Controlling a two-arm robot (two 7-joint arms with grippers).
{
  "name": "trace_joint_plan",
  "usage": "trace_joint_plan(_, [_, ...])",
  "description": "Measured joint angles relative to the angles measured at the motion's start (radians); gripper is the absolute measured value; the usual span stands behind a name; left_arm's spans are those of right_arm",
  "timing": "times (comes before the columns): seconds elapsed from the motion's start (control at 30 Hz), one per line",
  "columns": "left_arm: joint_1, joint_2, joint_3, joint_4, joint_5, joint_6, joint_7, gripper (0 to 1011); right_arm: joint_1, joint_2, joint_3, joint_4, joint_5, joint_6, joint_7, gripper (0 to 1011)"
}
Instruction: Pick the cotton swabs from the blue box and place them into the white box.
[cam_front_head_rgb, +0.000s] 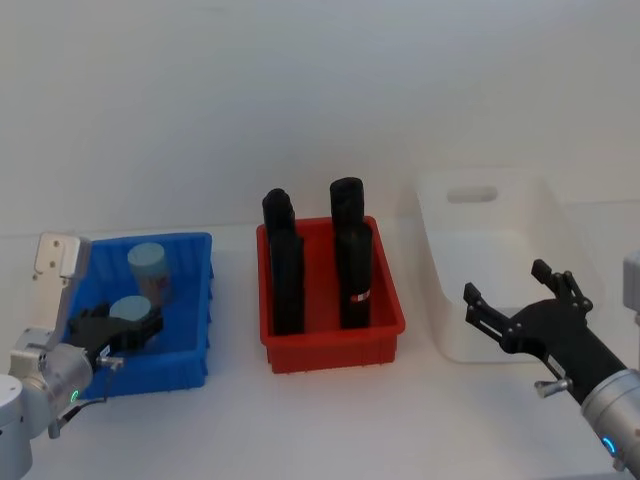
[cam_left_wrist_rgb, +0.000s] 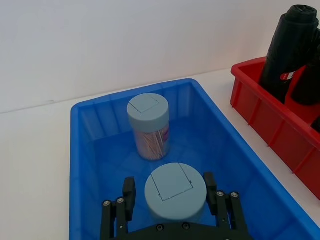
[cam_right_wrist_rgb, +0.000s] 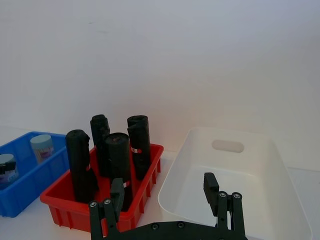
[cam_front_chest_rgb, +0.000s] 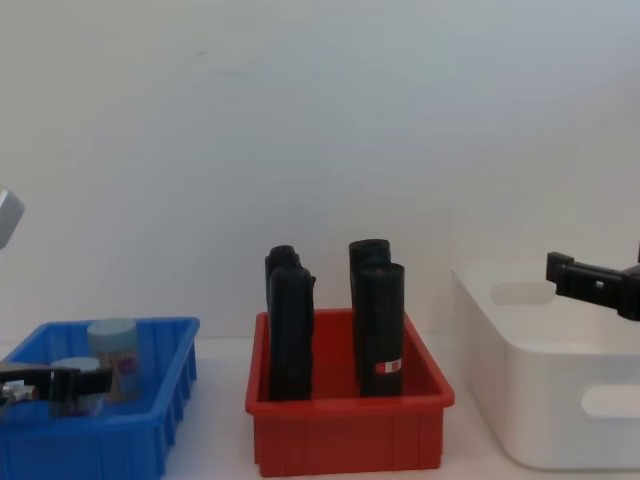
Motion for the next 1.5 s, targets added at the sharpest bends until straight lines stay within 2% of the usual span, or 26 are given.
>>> trace_joint_plan(0.23, [-0.001,0.0,-0.005,0.003,-0.007,-0.011,-0.014,673,0.0,0.0,0.0,0.0,0.0,0.0,0.0,1002])
trace_joint_plan(0.47, [0.008,0.008,-0.011,-0.033,-0.008,-0.013,-0.019,671,0.0,0.0,0.0,0.0,0.0,0.0,0.0,1002])
trace_joint_plan(0.63, [0.019,0.018,-0.017,-0.085,-0.001,-0.004,-0.025,671,0.0,0.0,0.0,0.0,0.0,0.0,0.0,1002])
trace_joint_plan(0.83, [0.035,0.037,-0.026,-0.183,0.015,0.032,-0.048,671,0.0,0.0,0.0,0.0,0.0,0.0,0.0,1002])
trace_joint_plan(1.13, [0.048,0.067,-0.036,-0.337,0.032,0.115,-0.125,671,0.0,0.0,0.0,0.0,0.0,0.0,0.0,1002])
trace_joint_plan(1.5, [0.048,0.09,-0.036,-0.45,0.037,0.18,-0.246,671,0.0,0.0,0.0,0.0,0.0,0.0,0.0,1002])
